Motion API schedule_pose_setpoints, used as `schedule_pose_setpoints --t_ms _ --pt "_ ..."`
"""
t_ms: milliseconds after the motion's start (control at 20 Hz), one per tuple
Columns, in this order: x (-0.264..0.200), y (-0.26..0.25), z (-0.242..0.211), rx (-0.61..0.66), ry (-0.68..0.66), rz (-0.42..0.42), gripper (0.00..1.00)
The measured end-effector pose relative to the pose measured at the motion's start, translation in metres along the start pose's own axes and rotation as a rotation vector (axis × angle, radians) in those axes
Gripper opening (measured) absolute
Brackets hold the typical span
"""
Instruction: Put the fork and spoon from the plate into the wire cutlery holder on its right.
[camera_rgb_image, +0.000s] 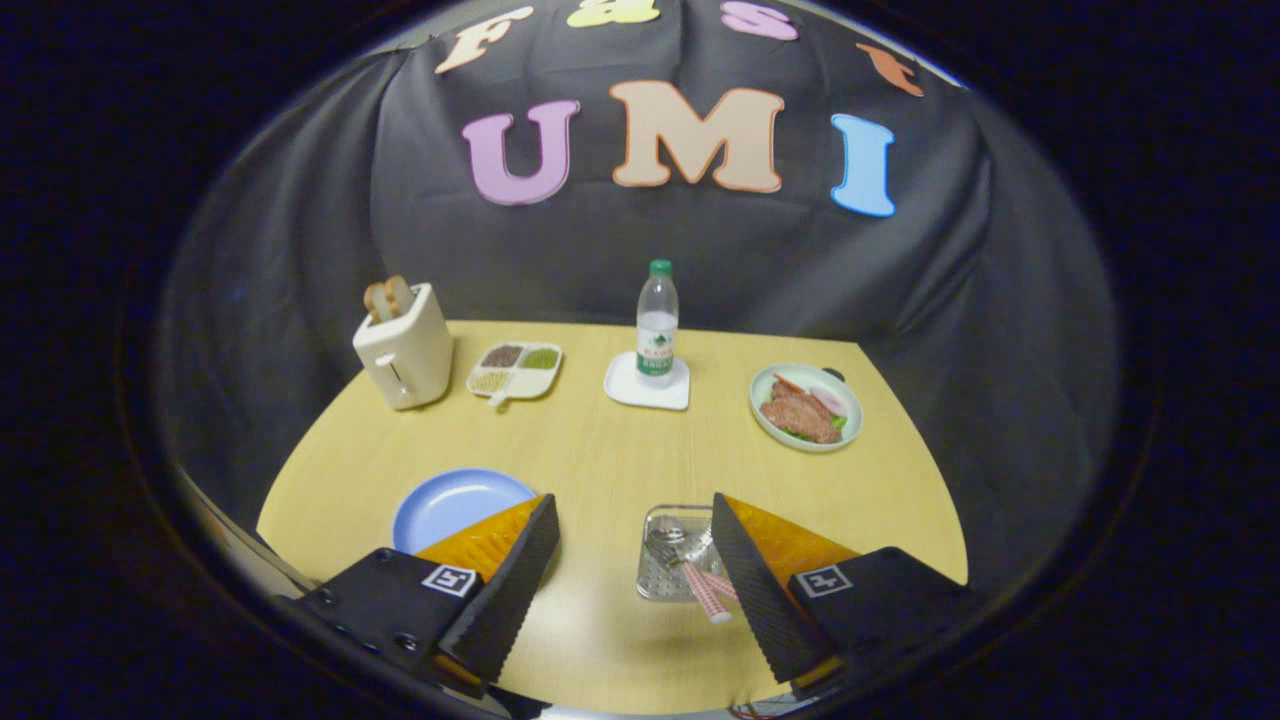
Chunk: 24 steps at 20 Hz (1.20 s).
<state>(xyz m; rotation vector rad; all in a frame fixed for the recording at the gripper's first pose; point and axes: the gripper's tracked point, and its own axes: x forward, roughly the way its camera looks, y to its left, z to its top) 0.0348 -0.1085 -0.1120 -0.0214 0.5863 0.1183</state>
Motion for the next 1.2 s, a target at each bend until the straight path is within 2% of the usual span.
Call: schedule_pose_setpoints --t_ms 300,600,800,1200 --pt "-0.012 0.012 0.028 0.043 -0.263 -0.033 0.98" --pt "-0.023 0.031 0.056 0.060 -0.438 -0.045 0.98" --pt "-0.025 0.037 0.067 0.102 -0.492 -0.027 0.98" --pt "-0.028 0.042 0.084 0.077 -0.549 -0.031 0.98"
